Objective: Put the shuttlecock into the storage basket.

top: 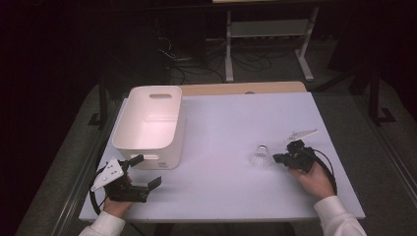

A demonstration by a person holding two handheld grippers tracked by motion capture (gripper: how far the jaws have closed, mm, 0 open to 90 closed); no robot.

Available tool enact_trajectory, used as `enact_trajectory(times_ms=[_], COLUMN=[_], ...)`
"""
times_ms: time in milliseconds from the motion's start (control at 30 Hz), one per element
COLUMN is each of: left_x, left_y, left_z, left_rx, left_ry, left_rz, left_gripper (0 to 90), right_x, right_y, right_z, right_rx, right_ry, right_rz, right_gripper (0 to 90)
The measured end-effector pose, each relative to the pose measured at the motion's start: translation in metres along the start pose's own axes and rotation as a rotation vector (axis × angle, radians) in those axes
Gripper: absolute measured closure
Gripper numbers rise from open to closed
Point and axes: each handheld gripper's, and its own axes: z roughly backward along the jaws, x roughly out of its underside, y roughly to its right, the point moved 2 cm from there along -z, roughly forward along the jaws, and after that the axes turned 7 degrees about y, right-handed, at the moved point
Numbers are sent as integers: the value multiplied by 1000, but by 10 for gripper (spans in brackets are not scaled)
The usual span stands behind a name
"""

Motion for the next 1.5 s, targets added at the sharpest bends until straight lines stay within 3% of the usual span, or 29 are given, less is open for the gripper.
enact_trajectory(times_ms=[367,1500], left_x=[0,0], left_y=[0,1], left_z=[0,0], left_rx=[4,15], left_ry=[0,-2], left_rz=[0,0], left_gripper=[0,0], right_x=[-9,-34], right_y=[-11,-31], right_z=[-13,-45], right_rx=[-38,-91], right_ry=[0,-5], right_rz=[20,66], right_gripper=[885,884])
